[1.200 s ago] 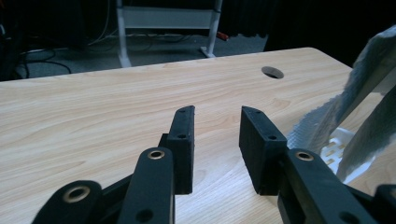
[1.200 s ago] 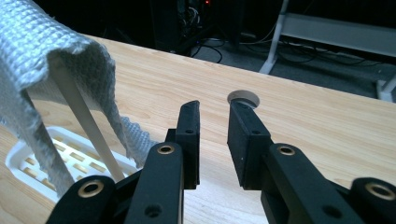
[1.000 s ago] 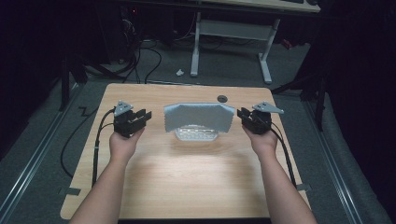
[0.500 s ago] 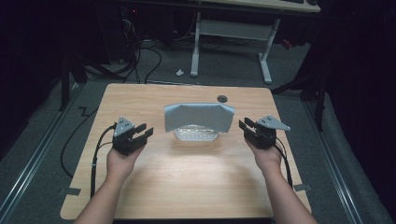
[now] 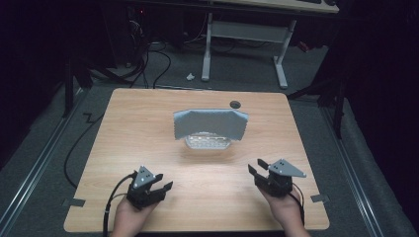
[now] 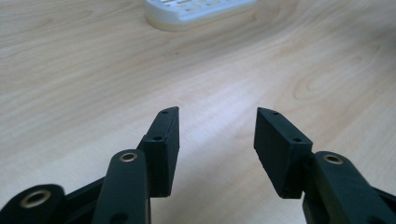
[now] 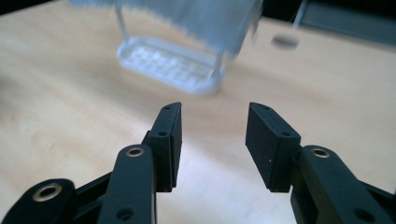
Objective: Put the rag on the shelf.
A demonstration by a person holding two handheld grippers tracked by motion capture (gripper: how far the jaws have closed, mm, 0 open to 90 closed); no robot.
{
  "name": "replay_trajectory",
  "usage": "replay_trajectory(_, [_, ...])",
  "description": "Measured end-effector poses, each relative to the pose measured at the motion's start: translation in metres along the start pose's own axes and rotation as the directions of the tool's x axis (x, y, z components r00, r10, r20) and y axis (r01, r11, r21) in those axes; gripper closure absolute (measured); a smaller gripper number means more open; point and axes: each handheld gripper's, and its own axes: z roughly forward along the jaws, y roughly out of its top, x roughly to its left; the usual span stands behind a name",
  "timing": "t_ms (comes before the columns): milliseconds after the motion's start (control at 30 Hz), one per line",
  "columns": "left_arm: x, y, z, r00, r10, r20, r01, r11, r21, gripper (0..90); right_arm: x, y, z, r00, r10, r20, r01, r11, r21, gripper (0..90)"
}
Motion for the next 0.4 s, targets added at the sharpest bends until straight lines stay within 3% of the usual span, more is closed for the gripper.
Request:
replay_trajectory(67, [-0.013,-0.004,0.004,0.9993,0.019,0.033,-0.02,0.9993,0.033,50.8,0.01,-0.016,0.002,0.9999,0.009,-0.011,-0.009,1.0,0.023,53.6])
replay_trajectory(100, [-0.019,-0.004,0.007,0.9978,0.049,0.045,-0.051,0.9972,0.054,50.1,0.014,-0.026,0.002,0.9995,0.024,-0.02,-0.023,0.999,0.024,53.6])
replay_trajectory(133, [-0.023,-0.004,0.008,0.9956,0.084,0.041,-0.086,0.9945,0.059,49.3,0.019,-0.032,0.003,0.9994,0.02,-0.03,-0.018,0.998,0.062,51.8])
replay_trajectory(167, [-0.026,-0.005,0.01,0.9933,0.111,0.03,-0.113,0.9917,0.061,49.2,0.023,-0.032,0.003,0.9985,-0.011,-0.054,0.016,0.995,0.097,48.6])
replay_trajectory(200, [-0.026,-0.005,0.012,0.9917,0.127,0.024,-0.128,0.9893,0.07,49.2,0.027,-0.033,0.002,0.9969,-0.061,-0.05,0.065,0.994,0.085,49.8])
replay_trajectory(233, [-0.026,-0.005,0.014,0.9921,0.123,0.026,-0.124,0.9892,0.077,49.1,0.029,-0.035,0.002,0.996,-0.079,-0.042,0.082,0.993,0.084,50.2])
replay_trajectory(333, [-0.023,-0.005,0.016,0.9948,0.097,0.03,-0.099,0.9921,0.077,48.8,0.025,-0.036,0.008,0.998,-0.033,-0.053,0.038,0.993,0.109,50.0])
replay_trajectory(400, [-0.02,-0.006,0.015,0.9953,0.094,0.023,-0.095,0.992,0.083,48.3,0.024,-0.036,0.01,0.9976,-0.052,-0.046,0.056,0.993,0.108,49.8])
